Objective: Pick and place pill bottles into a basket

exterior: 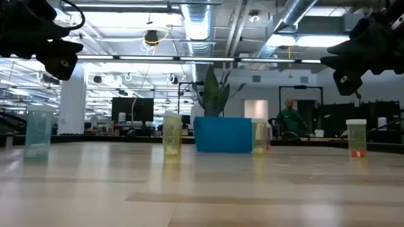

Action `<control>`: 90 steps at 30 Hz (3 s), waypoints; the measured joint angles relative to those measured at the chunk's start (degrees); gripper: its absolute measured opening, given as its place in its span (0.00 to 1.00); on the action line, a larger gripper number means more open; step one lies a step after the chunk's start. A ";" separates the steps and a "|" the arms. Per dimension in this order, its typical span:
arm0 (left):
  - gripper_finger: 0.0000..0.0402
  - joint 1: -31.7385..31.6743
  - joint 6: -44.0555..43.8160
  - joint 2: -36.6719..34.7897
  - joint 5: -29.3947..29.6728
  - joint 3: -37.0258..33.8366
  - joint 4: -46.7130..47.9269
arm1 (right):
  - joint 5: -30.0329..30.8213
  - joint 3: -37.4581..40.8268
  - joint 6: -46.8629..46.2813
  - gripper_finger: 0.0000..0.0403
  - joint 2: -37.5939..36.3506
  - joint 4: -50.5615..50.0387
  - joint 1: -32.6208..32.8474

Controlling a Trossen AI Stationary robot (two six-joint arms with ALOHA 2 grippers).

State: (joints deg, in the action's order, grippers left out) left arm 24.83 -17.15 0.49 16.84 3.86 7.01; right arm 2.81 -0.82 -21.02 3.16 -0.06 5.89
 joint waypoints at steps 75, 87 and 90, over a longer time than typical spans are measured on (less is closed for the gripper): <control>0.35 -8.04 -6.77 1.69 13.36 -0.19 -15.45 | 0.00 -0.01 0.00 0.27 0.00 -0.02 0.02; 0.35 -23.51 0.15 37.43 14.46 20.40 -14.05 | 0.00 0.00 0.00 0.27 0.00 0.00 0.02; 0.35 -26.89 -3.77 50.01 11.47 28.78 -2.98 | 0.02 0.00 0.00 0.27 0.00 0.00 0.02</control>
State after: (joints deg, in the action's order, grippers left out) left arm -2.06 -20.92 50.51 28.31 32.64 4.03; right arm 2.83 -0.82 -21.02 3.16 -0.05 5.91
